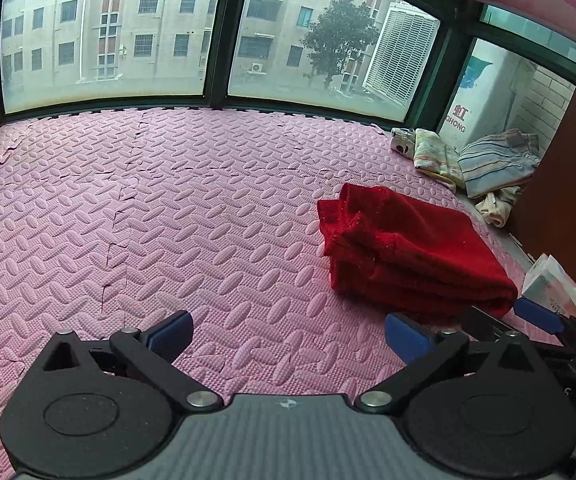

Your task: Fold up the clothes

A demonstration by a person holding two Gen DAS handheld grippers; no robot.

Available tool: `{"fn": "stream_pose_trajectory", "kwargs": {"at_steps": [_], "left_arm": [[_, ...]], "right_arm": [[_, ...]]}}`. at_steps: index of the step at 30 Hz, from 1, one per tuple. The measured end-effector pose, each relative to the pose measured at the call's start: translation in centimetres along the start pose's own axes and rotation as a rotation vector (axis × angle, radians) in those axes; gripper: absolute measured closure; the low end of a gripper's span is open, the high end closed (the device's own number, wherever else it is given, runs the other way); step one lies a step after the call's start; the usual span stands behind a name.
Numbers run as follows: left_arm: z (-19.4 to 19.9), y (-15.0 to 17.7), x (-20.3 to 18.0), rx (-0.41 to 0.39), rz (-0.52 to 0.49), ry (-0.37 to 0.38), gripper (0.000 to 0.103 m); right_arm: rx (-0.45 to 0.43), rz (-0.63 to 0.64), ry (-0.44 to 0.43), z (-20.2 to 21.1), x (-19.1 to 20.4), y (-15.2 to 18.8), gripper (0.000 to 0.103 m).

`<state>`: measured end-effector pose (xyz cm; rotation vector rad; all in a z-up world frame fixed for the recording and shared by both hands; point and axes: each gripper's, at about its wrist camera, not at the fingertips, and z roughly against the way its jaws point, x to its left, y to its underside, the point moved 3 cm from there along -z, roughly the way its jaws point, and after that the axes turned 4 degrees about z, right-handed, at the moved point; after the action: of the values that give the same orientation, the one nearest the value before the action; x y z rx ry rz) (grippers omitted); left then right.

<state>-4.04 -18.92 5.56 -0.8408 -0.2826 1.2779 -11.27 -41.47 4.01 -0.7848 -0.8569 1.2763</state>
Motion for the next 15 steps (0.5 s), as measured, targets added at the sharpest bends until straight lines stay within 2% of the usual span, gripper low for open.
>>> {"fn": "stream_pose_trajectory", "kwargs": {"at_steps": [15], "left_arm": [[-0.2, 2.2, -0.3, 0.034, -0.032, -0.022, 0.0]], "right_arm": [[0.032, -0.025, 0.039, 0.6, 0.4, 1.3, 0.0]]}}
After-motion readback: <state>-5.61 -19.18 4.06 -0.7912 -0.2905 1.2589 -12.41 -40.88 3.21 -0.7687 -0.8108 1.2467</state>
